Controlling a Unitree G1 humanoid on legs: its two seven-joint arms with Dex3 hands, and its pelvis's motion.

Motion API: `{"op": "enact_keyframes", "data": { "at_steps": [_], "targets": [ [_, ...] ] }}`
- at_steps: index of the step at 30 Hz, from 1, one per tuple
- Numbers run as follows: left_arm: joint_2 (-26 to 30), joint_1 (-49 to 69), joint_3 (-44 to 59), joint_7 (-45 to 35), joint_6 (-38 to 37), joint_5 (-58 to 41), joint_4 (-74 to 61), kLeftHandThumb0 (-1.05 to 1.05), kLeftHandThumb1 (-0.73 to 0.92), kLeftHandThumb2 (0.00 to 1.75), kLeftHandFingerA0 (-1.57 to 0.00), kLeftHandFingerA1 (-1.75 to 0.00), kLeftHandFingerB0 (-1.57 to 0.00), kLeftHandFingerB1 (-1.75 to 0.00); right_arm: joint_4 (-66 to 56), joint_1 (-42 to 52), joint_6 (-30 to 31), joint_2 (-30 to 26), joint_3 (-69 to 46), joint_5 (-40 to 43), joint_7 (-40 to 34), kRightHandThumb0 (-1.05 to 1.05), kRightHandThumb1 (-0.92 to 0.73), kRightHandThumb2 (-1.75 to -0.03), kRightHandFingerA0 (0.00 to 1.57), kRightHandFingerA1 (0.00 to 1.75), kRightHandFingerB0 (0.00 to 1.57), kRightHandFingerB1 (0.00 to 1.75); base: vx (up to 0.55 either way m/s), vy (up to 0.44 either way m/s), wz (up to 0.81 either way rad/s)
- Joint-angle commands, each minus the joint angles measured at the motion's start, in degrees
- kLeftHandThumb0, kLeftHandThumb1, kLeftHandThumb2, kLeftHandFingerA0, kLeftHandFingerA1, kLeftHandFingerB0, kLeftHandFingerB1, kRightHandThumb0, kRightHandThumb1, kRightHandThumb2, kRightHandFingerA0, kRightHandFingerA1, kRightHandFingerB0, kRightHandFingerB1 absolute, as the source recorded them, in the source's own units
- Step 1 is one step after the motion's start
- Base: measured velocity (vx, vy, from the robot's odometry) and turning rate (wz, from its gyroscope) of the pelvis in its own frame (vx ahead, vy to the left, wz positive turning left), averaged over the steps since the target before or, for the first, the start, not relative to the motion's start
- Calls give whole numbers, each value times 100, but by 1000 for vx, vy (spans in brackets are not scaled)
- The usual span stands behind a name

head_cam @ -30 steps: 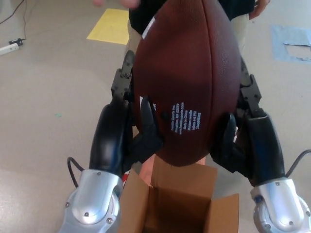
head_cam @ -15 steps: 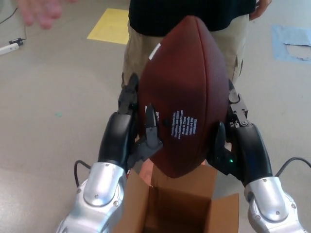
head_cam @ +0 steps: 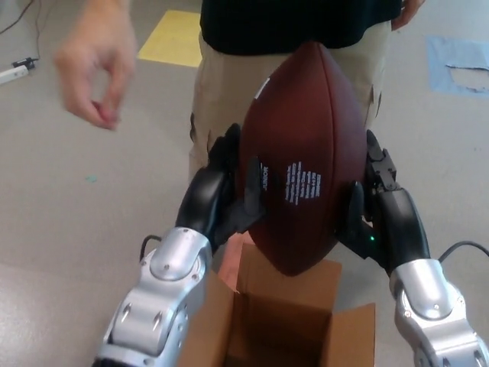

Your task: Use both hands to pick up a football from a person and place it into a container beneath

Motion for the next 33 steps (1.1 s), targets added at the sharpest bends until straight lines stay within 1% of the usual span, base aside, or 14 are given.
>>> {"op": "enact_keyframes", "data": {
  "at_steps": [1, 2, 3, 5, 6, 11, 12, 13, 18, 19, 23, 24, 25, 33],
  "targets": [
    [-182, -501, 149, -762, -883, -226, 897, -80, 92, 116, 0, -10, 0, -10, 456, -383, -517, 15, -36, -92, 89, -86, -78, -100, 0, 4, 0, 7, 0, 0, 0],
    [-206, -591, 225, -803, -952, -256, 1162, -80, 91, 116, 0, -11, 0, -11, 650, -467, -525, 19, -53, -128, 26, -85, -84, -122, 0, 12, 0, 13, 0, 0, 0],
    [-230, -647, 277, -843, -1053, -261, 1368, -80, 91, 117, 0, -11, 0, -11, 782, -516, -547, 21, -65, -144, 0, -90, -80, -105, 0, 1, 0, 7, 0, 0, 0],
    [-253, -720, 348, -863, -1124, -260, 1611, -80, 90, 117, 0, -11, 0, -12, 925, -568, -532, 34, -86, -133, -4, -90, -84, -121, 0, 9, 0, 10, 0, 0, 0],
    [-275, -749, 405, -862, -1091, -281, 1754, -74, 80, 96, 0, -2, 0, -7, 1003, -576, -439, 84, -120, -89, -27, -87, -82, -121, 0, 12, 0, 12, 0, 0, 0],
    [-305, -866, 536, -893, -1199, -219, 2169, -77, 90, 117, 0, -13, 0, -14, 1445, -707, -589, 163, -235, 36, 40, -87, -83, -120, 0, 12, 0, 12, 0, 0, 0],
    [-310, -903, 579, -936, -1308, -215, 2321, -79, 92, 118, 0, -12, 0, -12, 1555, -739, -645, 163, -231, 14, 52, -85, -92, -87, 0, 2, 0, 4, 0, 0, 0],
    [-302, -931, 601, -958, -1347, -203, 2411, -79, 92, 118, 0, -12, 0, -12, 1592, -751, -633, 177, -243, 26, 70, -91, -84, -122, 0, 9, 0, 8, 0, 0, 0],
    [-301, -1047, 750, -1045, -1402, -237, 2661, -78, 92, 118, 0, -12, 0, -13, 1933, -892, -812, 237, -316, 37, 82, -88, -84, -121, 0, 10, 0, 10, 0, 0, 0],
    [-289, -1083, 768, -1042, -1448, -197, 2720, -78, 92, 119, 0, -12, 0, -13, 2007, -936, -873, 244, -319, 3, 56, -88, -78, -102, 0, 0, 0, 5, 0, 0, 0],
    [-251, -1098, 794, -1047, -1545, -131, 2772, -76, 91, 118, 0, -13, 0, -14, 2069, -1001, -829, 270, -339, 33, 141, -94, -86, -121, 0, 6, 0, 5, 0, 0, 0],
    [-141, -1140, 796, -1183, -1469, -139, 2720, -81, 92, 116, 0, -9, 0, -8, 2054, -1024, -889, 145, -264, -123, 125, -88, -92, -81, 0, 0, 0, 0, 0, 0, 0],
    [0, -1199, 837, -1179, -1463, -112, 2713, -101, 89, 117, 0, -5, 0, 0, 2036, -1040, -911, 68, -304, -147, 74, -101, -90, -121, 0, 2, 0, 0, 0, 0, 0],
    [1254, -1588, 1491, -1334, -1249, -245, 2889, -100, 88, 117, 0, -3, 0, 0, 1656, -985, -603, -521, -948, 288, 350, -103, -88, -121, 0, 3, 0, 0, 0, 0, 0]
  ]
}}
